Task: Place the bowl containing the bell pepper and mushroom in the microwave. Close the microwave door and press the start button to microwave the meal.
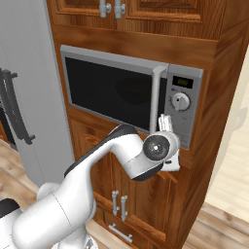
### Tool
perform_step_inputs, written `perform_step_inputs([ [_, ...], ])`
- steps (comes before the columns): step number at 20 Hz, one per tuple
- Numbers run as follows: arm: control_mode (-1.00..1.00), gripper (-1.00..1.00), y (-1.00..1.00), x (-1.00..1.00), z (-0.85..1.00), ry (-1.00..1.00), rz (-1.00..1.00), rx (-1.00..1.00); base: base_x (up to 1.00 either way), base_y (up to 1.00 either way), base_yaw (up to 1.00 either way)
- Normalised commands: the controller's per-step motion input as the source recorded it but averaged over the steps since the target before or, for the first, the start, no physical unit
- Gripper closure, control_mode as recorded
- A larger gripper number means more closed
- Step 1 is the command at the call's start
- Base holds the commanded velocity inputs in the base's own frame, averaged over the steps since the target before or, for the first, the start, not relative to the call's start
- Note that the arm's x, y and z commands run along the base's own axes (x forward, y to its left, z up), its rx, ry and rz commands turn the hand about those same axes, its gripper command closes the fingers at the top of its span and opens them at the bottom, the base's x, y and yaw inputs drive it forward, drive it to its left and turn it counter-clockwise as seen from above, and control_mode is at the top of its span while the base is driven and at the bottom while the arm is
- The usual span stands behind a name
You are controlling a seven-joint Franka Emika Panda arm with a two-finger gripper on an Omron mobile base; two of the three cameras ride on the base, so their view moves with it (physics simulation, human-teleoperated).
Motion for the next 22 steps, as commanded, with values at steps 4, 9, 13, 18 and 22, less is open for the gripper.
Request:
perform_step_inputs([
  [4, -1.00, 1.00, -0.17, 0.12, 0.00, 0.00, -0.01, 0.02, 0.00, 0.00, 0.00],
  [9, -1.00, 1.00, -0.06, 0.14, 0.00, 0.00, 0.00, 0.04, 0.00, 0.00, 0.00],
  [13, -1.00, 1.00, -0.06, 0.14, -0.02, 0.00, 0.00, 0.05, 0.00, 0.00, 0.00],
  [18, -1.00, 1.00, -0.16, 0.18, -0.07, 0.00, 0.00, 0.06, 0.00, 0.00, 0.00],
  [22, -1.00, 1.00, -0.19, 0.20, -0.14, 0.00, 0.00, 0.04, 0.00, 0.00, 0.00],
])
